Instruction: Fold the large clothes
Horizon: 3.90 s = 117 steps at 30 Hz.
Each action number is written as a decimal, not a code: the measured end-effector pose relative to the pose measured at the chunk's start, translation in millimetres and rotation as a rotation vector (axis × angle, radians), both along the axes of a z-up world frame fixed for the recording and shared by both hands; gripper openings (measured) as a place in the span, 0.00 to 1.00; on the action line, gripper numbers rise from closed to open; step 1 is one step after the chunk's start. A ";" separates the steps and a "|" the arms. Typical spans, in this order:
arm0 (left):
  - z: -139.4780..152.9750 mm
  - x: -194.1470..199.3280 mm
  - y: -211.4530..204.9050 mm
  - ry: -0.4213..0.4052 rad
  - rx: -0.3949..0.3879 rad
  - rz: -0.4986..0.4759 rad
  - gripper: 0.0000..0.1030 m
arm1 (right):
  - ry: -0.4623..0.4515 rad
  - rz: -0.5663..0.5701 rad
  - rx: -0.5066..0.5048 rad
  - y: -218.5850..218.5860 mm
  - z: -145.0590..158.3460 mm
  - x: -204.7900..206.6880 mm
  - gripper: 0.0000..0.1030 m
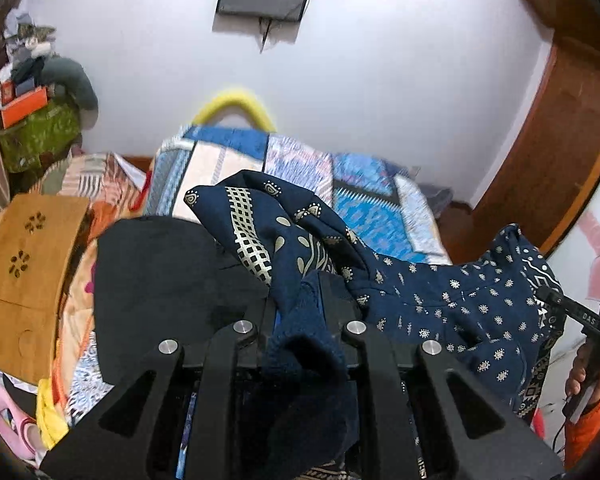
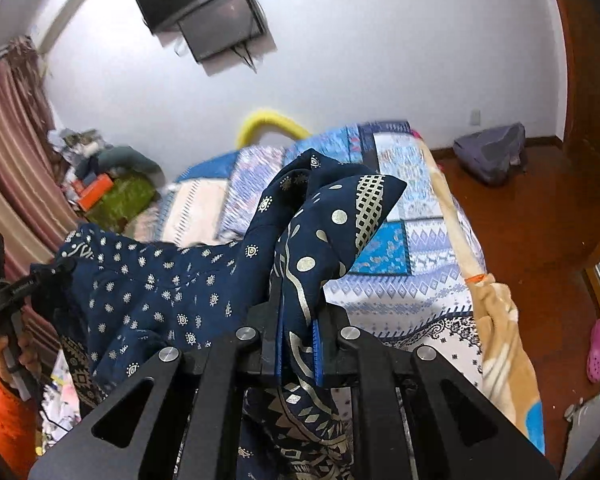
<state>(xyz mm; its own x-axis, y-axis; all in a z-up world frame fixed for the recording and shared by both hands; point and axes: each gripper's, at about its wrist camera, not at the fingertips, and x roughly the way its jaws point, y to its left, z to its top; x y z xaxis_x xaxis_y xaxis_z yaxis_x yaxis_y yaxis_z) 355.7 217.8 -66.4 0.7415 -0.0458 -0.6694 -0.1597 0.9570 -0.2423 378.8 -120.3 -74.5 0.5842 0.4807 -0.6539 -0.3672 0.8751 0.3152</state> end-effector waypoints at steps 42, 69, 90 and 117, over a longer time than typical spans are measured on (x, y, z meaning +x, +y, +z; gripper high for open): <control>-49.7 -123.8 -35.2 0.216 0.135 -0.112 0.71 | 0.017 0.046 -0.259 -38.7 -2.2 -120.9 0.71; -201.5 -232.4 -25.1 0.477 -0.385 -0.090 0.71 | 0.308 0.017 -0.136 -67.0 -114.1 -202.1 0.60; -73.2 -171.5 -25.8 0.142 -0.378 -0.160 0.07 | 0.139 0.116 0.033 -29.1 -37.5 -139.0 0.06; -121.2 57.1 49.2 0.265 -0.162 0.032 0.14 | 0.365 -0.108 -0.067 -28.9 -104.0 81.7 0.28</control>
<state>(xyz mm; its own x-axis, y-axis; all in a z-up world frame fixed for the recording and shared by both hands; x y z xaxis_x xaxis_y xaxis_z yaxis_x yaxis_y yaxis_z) 412.8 267.0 -187.6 0.5448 -0.1470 -0.8256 -0.2675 0.9026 -0.3373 460.5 -149.3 -178.5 0.3518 0.3787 -0.8560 -0.1459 0.9255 0.3494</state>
